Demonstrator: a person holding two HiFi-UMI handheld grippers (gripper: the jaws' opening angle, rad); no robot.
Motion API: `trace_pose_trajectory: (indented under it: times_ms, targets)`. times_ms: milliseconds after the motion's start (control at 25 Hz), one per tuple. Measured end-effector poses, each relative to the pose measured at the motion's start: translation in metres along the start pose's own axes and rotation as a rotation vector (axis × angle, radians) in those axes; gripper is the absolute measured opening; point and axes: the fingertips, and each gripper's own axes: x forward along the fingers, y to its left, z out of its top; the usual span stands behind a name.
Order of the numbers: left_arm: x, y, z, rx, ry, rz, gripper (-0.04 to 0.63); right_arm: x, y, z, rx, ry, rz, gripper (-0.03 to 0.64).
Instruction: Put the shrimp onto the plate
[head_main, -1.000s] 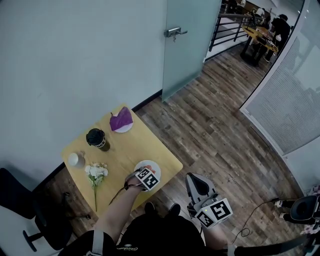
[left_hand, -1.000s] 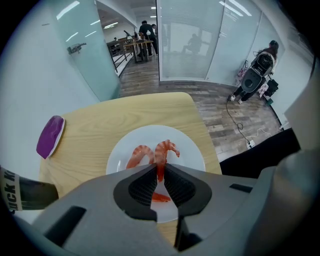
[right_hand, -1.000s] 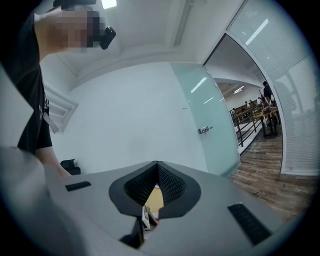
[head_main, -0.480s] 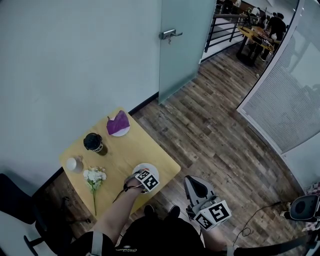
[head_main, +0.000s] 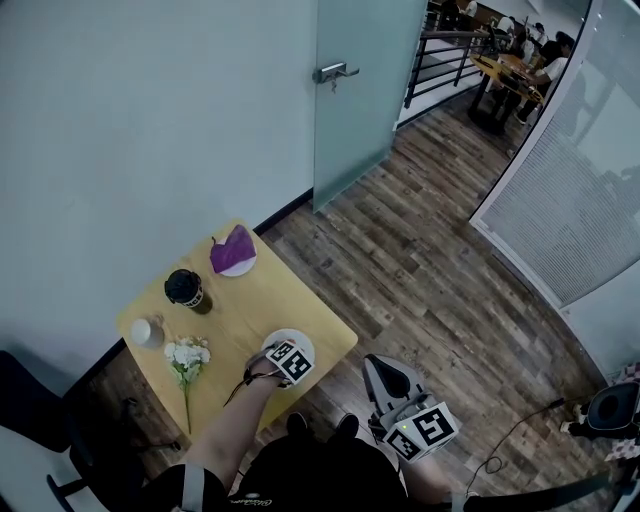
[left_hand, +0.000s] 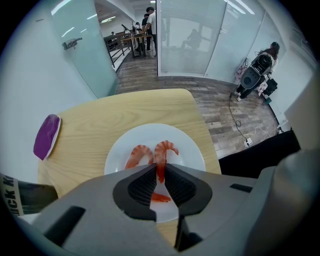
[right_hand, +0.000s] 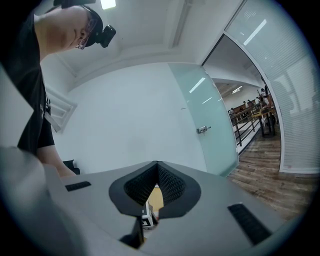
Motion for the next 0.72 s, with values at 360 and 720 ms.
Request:
trace_pose_trajectory:
  times_ms: [360,720]
  targets:
    - [-0.001,0.0,0.0,0.005,-0.004,-0.003,0.065,-0.011,0.0,0.003,-0.006,-0.012,-0.013,-0.002]
    - [-0.01,0.003,-0.002,-0.003,-0.019,0.022,0.1,-0.017,0.007,0.006,-0.014,-0.019,-0.001,-0.002]
